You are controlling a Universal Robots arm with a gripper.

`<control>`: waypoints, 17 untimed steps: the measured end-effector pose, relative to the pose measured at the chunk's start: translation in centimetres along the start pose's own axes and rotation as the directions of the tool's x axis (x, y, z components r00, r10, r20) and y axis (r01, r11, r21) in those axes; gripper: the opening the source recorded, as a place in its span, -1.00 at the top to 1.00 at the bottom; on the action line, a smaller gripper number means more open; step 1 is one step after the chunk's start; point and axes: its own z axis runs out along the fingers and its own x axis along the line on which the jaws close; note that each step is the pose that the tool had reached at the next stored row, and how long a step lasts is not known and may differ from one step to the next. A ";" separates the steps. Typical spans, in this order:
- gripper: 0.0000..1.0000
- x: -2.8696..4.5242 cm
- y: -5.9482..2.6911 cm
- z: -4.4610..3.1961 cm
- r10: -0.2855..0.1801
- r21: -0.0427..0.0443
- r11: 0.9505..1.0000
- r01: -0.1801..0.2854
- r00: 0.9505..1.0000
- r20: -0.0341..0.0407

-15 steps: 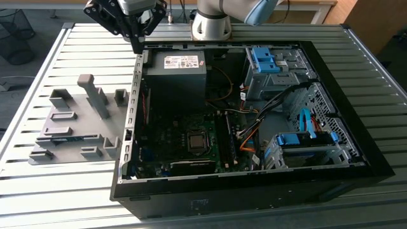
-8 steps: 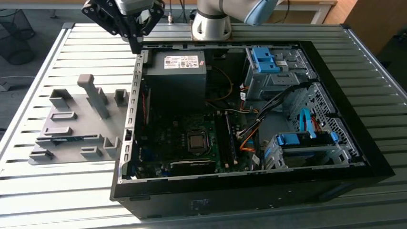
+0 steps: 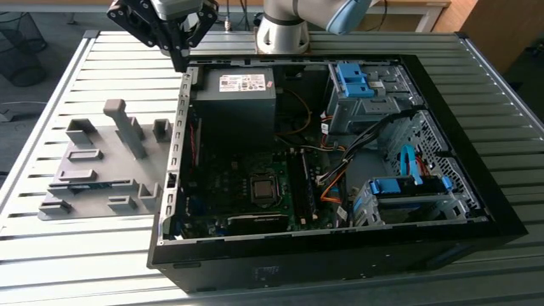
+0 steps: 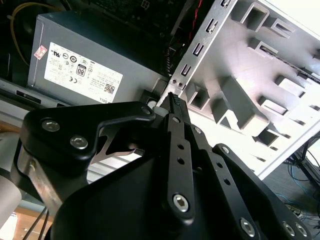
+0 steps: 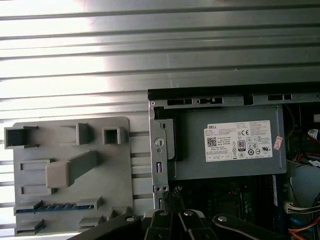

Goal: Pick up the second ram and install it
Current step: 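Reach for the second ram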

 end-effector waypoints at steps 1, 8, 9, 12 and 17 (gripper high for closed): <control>0.79 0.00 0.00 0.00 0.000 0.000 1.000 0.000 1.000 0.000; 0.79 0.05 0.00 0.00 0.000 0.000 1.000 0.000 1.000 0.000; 0.79 0.07 -0.01 0.00 0.000 0.000 1.000 0.000 1.000 0.000; 0.79 0.14 -0.01 0.00 0.000 0.000 1.000 0.000 1.000 0.000; 0.79 0.56 -0.04 -0.01 0.000 0.000 1.000 0.000 1.000 0.000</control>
